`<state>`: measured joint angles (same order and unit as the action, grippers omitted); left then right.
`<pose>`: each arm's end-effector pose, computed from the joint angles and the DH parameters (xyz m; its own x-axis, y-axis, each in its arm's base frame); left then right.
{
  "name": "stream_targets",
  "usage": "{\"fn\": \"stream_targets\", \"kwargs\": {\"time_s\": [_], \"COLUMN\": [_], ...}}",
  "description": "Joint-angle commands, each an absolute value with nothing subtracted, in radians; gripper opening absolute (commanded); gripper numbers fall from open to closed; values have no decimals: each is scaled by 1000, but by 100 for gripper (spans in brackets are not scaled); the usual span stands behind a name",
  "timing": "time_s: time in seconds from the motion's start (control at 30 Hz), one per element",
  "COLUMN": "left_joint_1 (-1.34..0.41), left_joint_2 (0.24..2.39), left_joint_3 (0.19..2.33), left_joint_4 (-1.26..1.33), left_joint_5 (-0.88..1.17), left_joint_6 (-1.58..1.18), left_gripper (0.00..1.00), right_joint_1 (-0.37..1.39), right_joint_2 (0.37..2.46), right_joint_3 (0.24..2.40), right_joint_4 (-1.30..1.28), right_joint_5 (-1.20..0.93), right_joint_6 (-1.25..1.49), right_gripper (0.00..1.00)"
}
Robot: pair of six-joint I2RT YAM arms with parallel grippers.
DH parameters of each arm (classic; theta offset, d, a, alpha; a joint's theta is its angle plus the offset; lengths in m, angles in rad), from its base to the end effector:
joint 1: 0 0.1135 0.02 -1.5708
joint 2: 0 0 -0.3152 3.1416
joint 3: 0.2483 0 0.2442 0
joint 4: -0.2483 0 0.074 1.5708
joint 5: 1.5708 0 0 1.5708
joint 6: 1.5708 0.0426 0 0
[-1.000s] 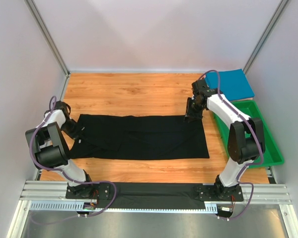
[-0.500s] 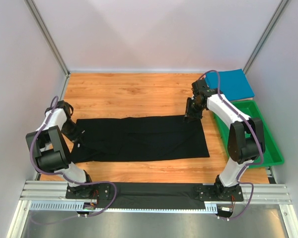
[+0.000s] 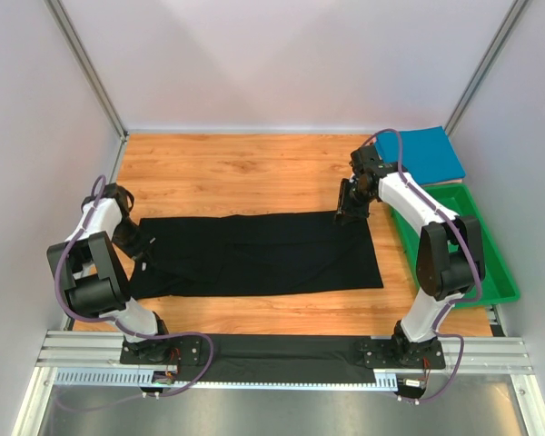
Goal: Fold and stack the t-shirts
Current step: Fold the tshirt
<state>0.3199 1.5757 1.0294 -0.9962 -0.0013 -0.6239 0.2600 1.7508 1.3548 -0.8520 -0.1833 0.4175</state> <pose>0.2452 0.0813 0.2404 -0.5864 -0.8097 -0.0237 -0.8096 0.5868 -0.0155 0.3408 0.0987 0.2778 -0.9629 0.1564 -0.2199 0.0895 0.9539 0.2866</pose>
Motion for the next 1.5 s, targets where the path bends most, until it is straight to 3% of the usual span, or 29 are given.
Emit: {"fn": "stream_targets", "kwargs": {"time_s": [0.0,0.07,0.17,1.03,1.47], "left_joint_1": [313,314,310,258,238], "left_joint_2": [1562,1565,1562,1467,1424], "left_joint_3": [1066,1068,1069,1011,1045], "left_joint_4": [-1009,-1009,-1008,-1193,-1224], "left_joint_5": [8,11,15,-94,-123], "left_joint_6": [-632,-634,-635,-681,-690], "left_gripper": [13,11,0,0,0], "right_joint_1": [255,256,256,262,685], "right_joint_2": [1715,1713,1713,1709,1804], "right_joint_3": [1348,1350,1351,1330,1462], "right_joint_4": [-822,-821,-821,-805,-709], "right_joint_5": [-196,-195,-195,-244,-261], "right_joint_6": [417,420,426,471,856], "right_gripper": [33,33,33,33,33]}}
